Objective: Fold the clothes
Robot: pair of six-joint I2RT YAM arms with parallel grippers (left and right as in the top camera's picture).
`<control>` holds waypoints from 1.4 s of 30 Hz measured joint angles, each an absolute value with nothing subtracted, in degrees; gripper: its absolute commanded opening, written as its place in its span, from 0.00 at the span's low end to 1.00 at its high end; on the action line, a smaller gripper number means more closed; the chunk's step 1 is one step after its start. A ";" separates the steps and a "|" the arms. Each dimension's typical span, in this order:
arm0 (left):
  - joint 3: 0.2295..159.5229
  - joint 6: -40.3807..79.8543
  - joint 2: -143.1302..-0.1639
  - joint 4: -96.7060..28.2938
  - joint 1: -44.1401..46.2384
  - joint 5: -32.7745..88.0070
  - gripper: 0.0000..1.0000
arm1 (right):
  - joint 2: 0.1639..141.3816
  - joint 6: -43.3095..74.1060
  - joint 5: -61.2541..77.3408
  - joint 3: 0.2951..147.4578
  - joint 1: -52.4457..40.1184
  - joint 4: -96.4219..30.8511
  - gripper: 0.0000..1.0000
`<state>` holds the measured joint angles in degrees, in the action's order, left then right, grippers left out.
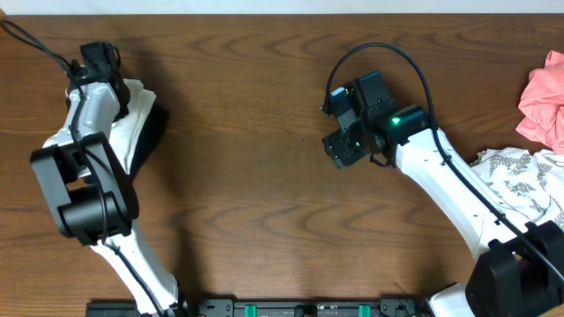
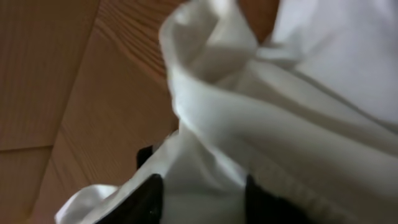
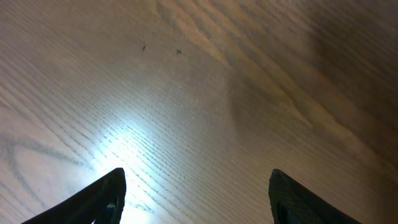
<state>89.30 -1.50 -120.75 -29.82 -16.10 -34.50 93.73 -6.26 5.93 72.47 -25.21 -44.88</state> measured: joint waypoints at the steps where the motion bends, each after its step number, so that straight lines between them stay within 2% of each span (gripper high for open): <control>1: 89.30 -1.39 -119.87 -29.82 -16.05 -34.17 0.50 | 93.73 -6.26 5.93 72.47 -25.19 -44.71 0.72; 10: 89.32 -1.28 -109.58 -33.85 -15.84 -32.51 0.48 | 93.73 -6.26 5.93 72.47 -25.19 -43.92 0.72; 16: 88.95 -1.28 -114.06 -37.12 -17.82 -32.77 0.41 | 93.73 -6.26 5.93 72.47 -25.21 -43.97 0.72; 23: 87.00 -0.05 -120.51 -37.71 -18.79 -37.98 0.40 | 93.73 -6.26 5.93 72.47 -25.19 -44.42 0.72; 35: 87.02 0.84 -120.70 -37.85 -17.45 -40.93 0.40 | 93.73 -6.26 5.93 72.47 -25.19 -44.40 0.72; 42: 87.02 0.93 -114.69 -35.66 -17.12 -40.64 0.41 | 93.73 -6.26 5.93 72.47 -25.19 -44.36 0.72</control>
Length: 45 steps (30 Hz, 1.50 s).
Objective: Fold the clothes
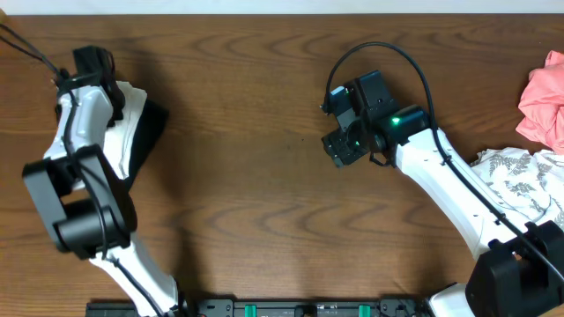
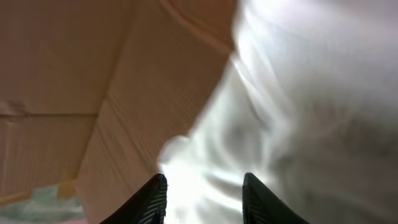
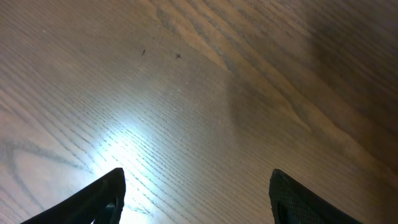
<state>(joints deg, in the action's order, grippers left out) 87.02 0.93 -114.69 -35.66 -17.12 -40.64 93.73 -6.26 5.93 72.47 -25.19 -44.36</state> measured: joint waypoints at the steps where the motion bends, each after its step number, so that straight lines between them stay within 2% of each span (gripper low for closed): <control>1: 87.02 0.54 -113.49 -34.63 -17.06 -40.73 0.40 | 93.73 -6.26 5.93 72.47 -25.19 -44.36 0.72; 6: 87.53 -2.31 -110.54 -29.08 -16.80 -40.75 0.40 | 93.73 -6.26 5.93 72.47 -25.19 -44.34 0.72; 14: 87.55 -10.63 -114.26 -19.03 -14.31 -40.69 0.41 | 93.73 -6.26 5.93 72.47 -25.19 -44.34 0.72; 25: 87.79 -15.53 -123.81 -20.91 -10.37 -41.58 0.42 | 93.73 -6.26 5.93 72.47 -25.19 -44.12 0.72; 26: 87.88 -15.68 -123.81 -20.97 -10.02 -41.78 0.49 | 93.73 -6.26 5.93 72.47 -25.19 -44.12 0.72; 31: 87.90 -17.30 -123.85 -20.38 -8.38 -44.49 0.64 | 93.73 -6.26 5.93 72.47 -25.19 -44.14 0.75; 33: 87.90 -17.65 -123.83 -20.34 -7.90 -45.50 0.68 | 93.73 -6.24 5.93 72.47 -25.19 -44.05 0.82; 35: 87.88 -17.85 -123.48 -20.36 -7.64 -45.89 0.71 | 93.73 -5.82 6.02 72.47 -25.19 -43.64 0.98; 36: 87.88 -17.89 -123.07 -20.40 -7.60 -45.82 0.72 | 93.73 -5.45 6.52 72.47 -25.19 -43.24 0.99; 40: 87.70 -17.93 -118.87 -21.80 -7.27 -42.63 0.79 | 93.73 -5.65 8.64 72.47 -25.19 -40.80 0.99; 42: 87.68 -18.09 -115.31 -23.27 -7.01 -39.99 1.00 | 93.73 -5.50 9.26 72.44 -25.17 -38.57 0.99; 45: 87.68 -16.12 -108.53 -26.02 -6.72 -35.31 0.98 | 93.73 -3.55 9.43 72.47 -24.32 -34.28 0.99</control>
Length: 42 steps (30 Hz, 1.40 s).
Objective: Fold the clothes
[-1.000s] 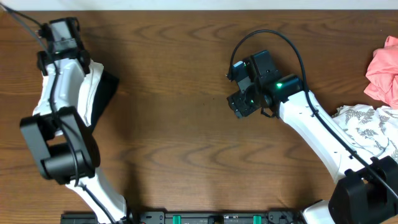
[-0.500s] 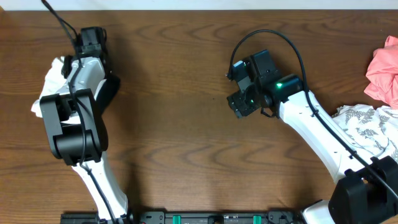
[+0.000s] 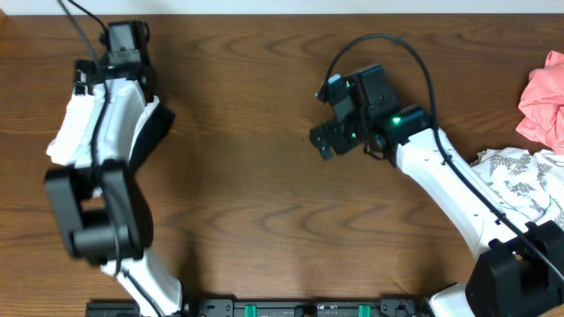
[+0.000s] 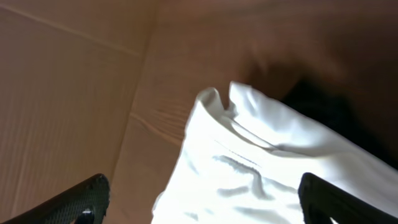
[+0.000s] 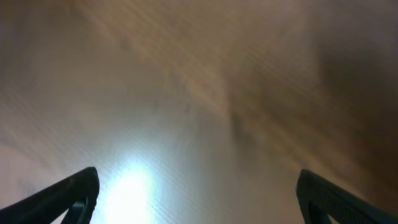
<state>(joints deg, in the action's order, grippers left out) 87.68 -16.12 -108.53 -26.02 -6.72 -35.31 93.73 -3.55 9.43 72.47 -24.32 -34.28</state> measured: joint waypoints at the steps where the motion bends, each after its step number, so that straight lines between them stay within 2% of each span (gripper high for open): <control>1: 87.68 -15.42 -106.72 -26.72 -6.70 -33.93 0.98 | 93.73 -2.37 9.23 72.47 -23.55 -32.88 0.99; 5: 87.74 -11.05 -100.68 -30.17 -7.03 -25.82 0.98 | 93.73 1.74 8.78 72.47 -18.39 -28.29 0.99; 11: 87.74 -4.38 -99.53 -36.82 -9.41 -9.17 0.98 | 93.73 3.92 7.88 72.47 -9.47 -27.81 0.99; 15: 87.77 -2.02 -99.59 -41.69 -11.90 3.90 0.98 | 93.73 4.51 7.73 72.47 -4.60 -32.34 0.99; 22: 87.48 -1.04 -96.99 -50.57 -15.09 12.84 0.98 | 90.61 5.61 8.40 72.34 -0.82 -42.35 0.99; 31: 79.22 -2.42 -74.74 -49.50 -15.66 15.53 0.98 | 69.23 5.89 7.62 68.38 0.03 -46.37 0.99; 37: 64.31 -3.09 -56.21 -42.98 -15.64 19.68 0.98 | 52.36 5.91 6.52 55.68 0.03 -44.91 0.99; 42: 55.94 -3.07 -47.35 -41.36 -15.66 21.08 0.98 | 40.34 5.93 6.39 46.46 0.03 -45.19 0.99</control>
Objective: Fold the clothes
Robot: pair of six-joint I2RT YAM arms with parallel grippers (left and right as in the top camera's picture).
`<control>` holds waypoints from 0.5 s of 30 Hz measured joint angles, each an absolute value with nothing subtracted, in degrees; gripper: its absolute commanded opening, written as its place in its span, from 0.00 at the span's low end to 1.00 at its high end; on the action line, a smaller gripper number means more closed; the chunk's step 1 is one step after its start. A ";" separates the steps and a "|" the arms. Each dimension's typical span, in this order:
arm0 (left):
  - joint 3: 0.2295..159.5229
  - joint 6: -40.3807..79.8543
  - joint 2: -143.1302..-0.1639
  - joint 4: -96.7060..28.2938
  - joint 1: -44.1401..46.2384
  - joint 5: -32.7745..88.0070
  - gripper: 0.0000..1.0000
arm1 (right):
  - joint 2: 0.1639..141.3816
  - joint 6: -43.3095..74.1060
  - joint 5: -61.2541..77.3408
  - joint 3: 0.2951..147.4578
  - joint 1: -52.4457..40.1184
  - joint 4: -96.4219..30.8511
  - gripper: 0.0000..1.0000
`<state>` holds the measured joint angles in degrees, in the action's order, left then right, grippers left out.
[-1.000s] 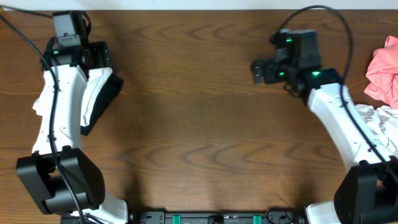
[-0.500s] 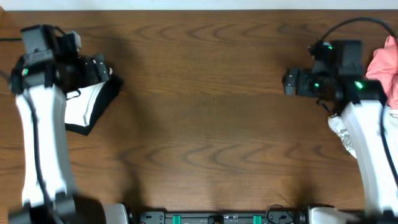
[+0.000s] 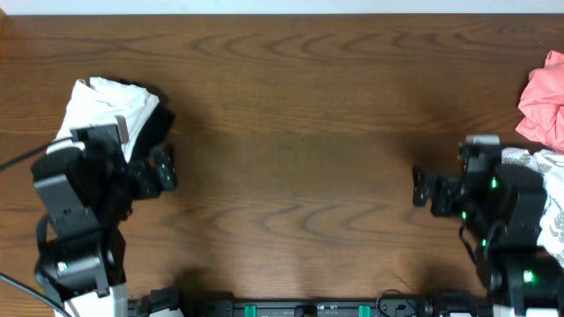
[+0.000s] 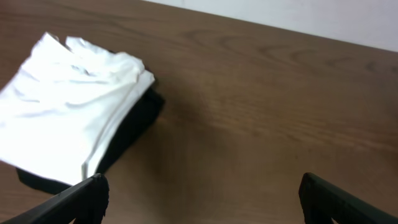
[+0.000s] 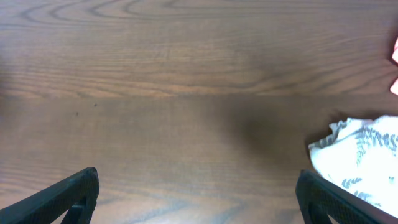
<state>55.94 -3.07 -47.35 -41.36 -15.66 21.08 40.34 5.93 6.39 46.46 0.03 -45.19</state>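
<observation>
A folded white garment [image 3: 106, 106] lies on a folded black garment [image 3: 157, 123] at the table's far left; the left wrist view shows the white garment [image 4: 68, 102] over the black garment [image 4: 134, 127]. My left gripper [image 3: 163, 169] is open just right of the pile, holding nothing; its fingertips [image 4: 81, 199] frame bare wood. My right gripper [image 3: 427, 189] is open at the right, empty. A white leaf-print garment [image 3: 542, 180] lies crumpled beside it, its corner showing as the leaf-print garment [image 5: 364, 158] in the right wrist view. A pink garment [image 3: 542, 97] sits at the far right edge.
The brown wooden table [image 3: 300, 132] stretches bare between the two arms. Black base hardware [image 3: 300, 308] runs along the near edge.
Both arms have drawn back toward the near edge. The left gripper was over the white garment's far end and is now beside the pile. The right gripper was near centre and is now at the right.
My left gripper was shut on white cloth at the pile's far end, then still pressed into it, then open above it. The right gripper stayed open over bare wood near centre. Now both are withdrawn and the white garment lies folded on the black one.
</observation>
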 measured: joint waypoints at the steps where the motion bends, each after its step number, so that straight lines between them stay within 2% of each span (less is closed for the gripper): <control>1: 55.16 -3.07 -46.54 -41.65 -15.66 21.10 0.98 | 38.37 5.93 6.42 45.30 0.03 -45.43 0.99; 15: 54.63 -3.05 -46.85 -43.51 -15.66 21.32 0.98 | 35.09 5.93 6.46 42.39 0.03 -52.10 0.99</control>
